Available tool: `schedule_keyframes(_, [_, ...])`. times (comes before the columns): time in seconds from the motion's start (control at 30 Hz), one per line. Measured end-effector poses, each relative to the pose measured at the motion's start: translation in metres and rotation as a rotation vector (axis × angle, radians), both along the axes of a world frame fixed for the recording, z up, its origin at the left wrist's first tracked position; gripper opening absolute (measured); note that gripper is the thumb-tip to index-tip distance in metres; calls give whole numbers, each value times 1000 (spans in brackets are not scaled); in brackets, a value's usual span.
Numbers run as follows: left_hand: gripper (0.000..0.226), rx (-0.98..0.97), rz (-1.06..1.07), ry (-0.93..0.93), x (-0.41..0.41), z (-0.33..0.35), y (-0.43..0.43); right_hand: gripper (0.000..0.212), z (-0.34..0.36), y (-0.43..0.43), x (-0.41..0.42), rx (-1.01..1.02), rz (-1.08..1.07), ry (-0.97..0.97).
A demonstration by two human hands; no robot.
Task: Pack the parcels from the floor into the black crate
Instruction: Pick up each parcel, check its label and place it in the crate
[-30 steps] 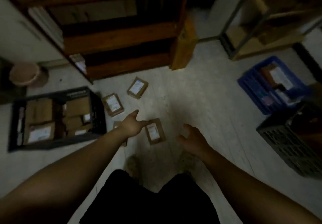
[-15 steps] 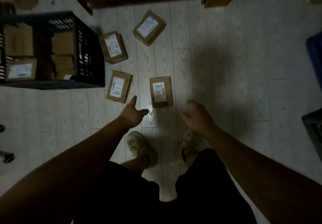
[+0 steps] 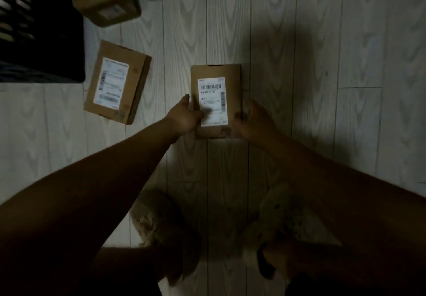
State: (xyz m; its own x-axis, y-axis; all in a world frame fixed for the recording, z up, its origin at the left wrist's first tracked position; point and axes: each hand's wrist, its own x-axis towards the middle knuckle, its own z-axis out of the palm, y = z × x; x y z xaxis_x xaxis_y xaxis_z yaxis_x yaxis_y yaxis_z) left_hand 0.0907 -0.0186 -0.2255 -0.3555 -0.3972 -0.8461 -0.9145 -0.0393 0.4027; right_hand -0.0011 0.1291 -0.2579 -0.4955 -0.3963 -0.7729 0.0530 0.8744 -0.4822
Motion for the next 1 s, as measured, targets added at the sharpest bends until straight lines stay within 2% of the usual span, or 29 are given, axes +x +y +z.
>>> schedule_keyframes(0.07, [60, -16, -71, 4, 0, -25, -2, 63, -29, 3, -4, 10, 17, -13])
schedule_keyframes(0.13, [32, 7, -109, 31, 0, -46, -9, 85, -54, 2, -16, 24, 81, -3])
schedule_keyframes(0.2, [10, 47, -112, 67, -1, -60, -14, 83, -72, -2, -29, 53, 118, -21])
schedule_keyframes(0.3, [22, 138, -23, 99, -8, -69, -11, 48, -78, -10, -35, 89, 76, -71])
schedule_keyframes(0.37, [35, 154, 64, 145, -17, -62, -7, 36, -70, -20, -29, -4, -52, -118])
schedule_keyframes(0.5, [65, 38, 232, 281, -34, -30, -20, 43, -37, -50, -33, -299, -303, 3])
schedule_keyframes(0.6, [70, -27, 281, 449, -53, 6, -43, 51, 2, -73, -51, -473, -416, 109])
schedule_keyframes(0.7, [71, -61, 288, 657, -75, 52, -62, 63, 47, -94, -75, -678, -422, 189])
schedule_keyframes(0.8, [74, -106, 298, 863, -88, 96, -69, 63, 96, -106, -96, -844, -370, 263])
schedule_keyframes(1.0, [69, -160, 318, 1157, -100, 158, -67, 66, 164, -111, -111, -1021, -385, 496])
